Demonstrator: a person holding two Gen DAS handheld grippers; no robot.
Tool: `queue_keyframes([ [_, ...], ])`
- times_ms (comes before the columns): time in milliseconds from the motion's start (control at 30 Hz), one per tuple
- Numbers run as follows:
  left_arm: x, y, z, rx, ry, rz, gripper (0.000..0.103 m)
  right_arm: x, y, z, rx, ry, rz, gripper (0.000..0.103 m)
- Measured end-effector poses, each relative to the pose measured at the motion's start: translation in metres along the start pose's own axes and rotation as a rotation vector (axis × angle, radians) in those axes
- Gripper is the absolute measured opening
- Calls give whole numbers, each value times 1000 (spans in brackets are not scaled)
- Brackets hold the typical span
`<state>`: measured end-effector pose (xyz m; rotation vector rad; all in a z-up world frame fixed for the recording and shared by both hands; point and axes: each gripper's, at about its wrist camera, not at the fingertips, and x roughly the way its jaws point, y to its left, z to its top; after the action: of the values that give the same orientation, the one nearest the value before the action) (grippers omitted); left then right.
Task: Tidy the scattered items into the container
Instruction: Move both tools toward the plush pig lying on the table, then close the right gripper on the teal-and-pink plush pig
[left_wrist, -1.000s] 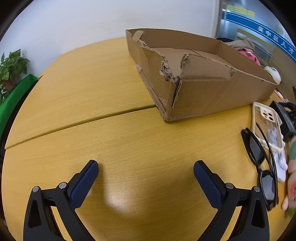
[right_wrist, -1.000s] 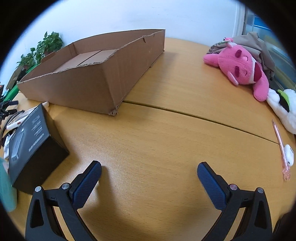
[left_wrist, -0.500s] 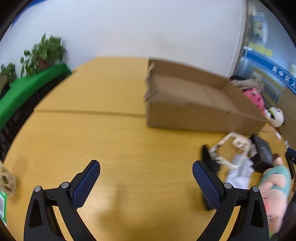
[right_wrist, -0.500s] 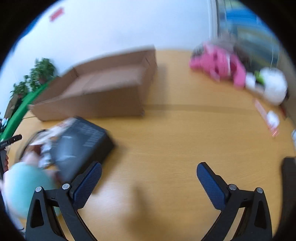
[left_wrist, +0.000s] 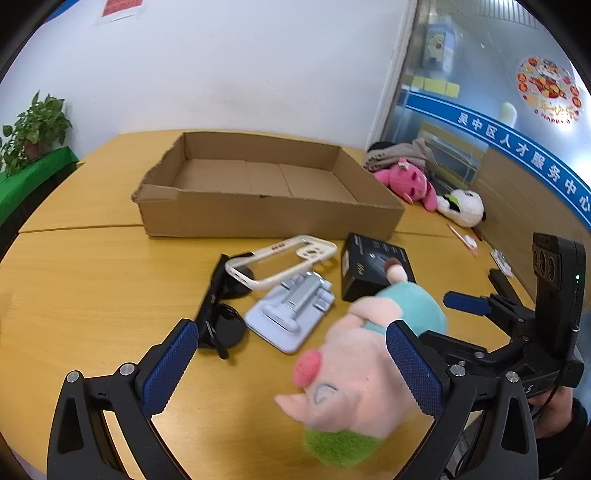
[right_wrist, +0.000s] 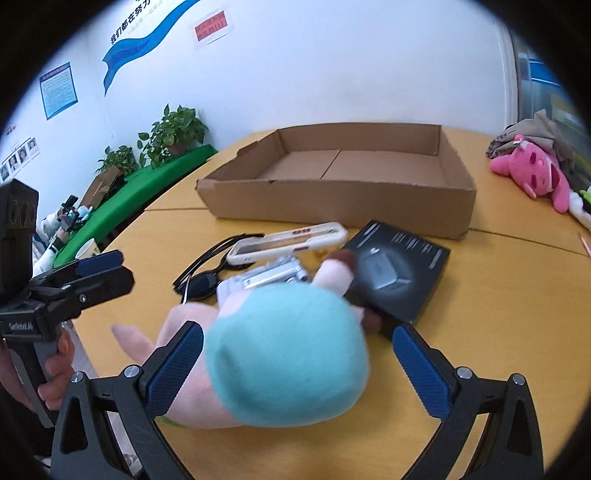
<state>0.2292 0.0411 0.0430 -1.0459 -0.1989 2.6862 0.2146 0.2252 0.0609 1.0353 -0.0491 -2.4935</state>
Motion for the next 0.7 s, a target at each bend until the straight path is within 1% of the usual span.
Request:
queue_keyframes([
  [67,-1,1,-3,-11,1,-3,103,-2,5,-3,-21,6,-21,102],
  [200,4,-2,-9,-40,34,-49,103,-1,10,-7,-32,13,-36,102],
  [367,7,-7,-14,-28,49,-89,103,2,13,-11,-31,26,-32,102],
  [500,14,-8,-19,-36,76,-136,103,3,11,-12,-21,32,-22,102],
  [600,20,-9,-22,-32,96,-143,103,5,11,-12,-28,35,-18,102],
  [700,25,-7,-24,-41,109,-171,103,7,9,-12,-20,43,-8,102],
])
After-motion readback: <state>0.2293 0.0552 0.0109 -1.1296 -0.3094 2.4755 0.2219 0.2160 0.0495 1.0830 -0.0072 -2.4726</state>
